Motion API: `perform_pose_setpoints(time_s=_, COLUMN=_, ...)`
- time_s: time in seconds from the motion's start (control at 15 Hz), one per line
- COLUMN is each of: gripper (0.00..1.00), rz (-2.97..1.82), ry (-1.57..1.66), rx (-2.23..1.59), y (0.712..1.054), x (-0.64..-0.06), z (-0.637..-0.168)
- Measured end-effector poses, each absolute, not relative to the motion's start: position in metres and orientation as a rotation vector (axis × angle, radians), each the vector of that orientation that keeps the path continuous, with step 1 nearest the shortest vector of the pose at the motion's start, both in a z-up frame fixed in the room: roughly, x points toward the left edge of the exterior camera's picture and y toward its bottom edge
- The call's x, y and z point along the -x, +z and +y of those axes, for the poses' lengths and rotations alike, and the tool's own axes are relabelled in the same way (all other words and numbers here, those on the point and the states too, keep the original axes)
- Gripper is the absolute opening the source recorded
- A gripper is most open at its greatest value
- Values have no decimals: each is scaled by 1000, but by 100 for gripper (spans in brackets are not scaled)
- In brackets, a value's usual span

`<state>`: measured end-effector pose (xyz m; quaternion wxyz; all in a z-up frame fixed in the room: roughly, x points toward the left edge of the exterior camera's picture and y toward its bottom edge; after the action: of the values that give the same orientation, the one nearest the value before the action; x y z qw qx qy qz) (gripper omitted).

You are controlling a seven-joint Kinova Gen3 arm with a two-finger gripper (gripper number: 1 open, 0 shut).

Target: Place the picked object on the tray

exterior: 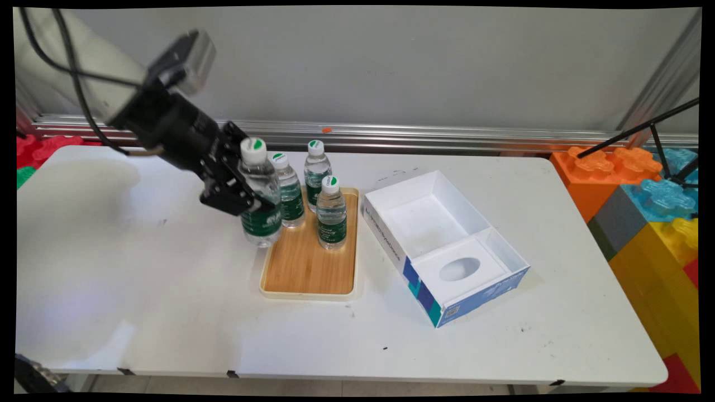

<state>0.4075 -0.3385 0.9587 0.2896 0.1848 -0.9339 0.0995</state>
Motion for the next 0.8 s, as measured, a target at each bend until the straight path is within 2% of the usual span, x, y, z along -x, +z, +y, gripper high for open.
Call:
perform_pose_setpoints(time_s=0.47, gripper=0, rz=-2428, ry=245, rx=-391, y=881, x=-424, z=-366)
perform_pose_setpoints(time_s=0.8, gripper=0, rz=-2390, ry=221, rx=-329, y=845, x=-431, z=-384)
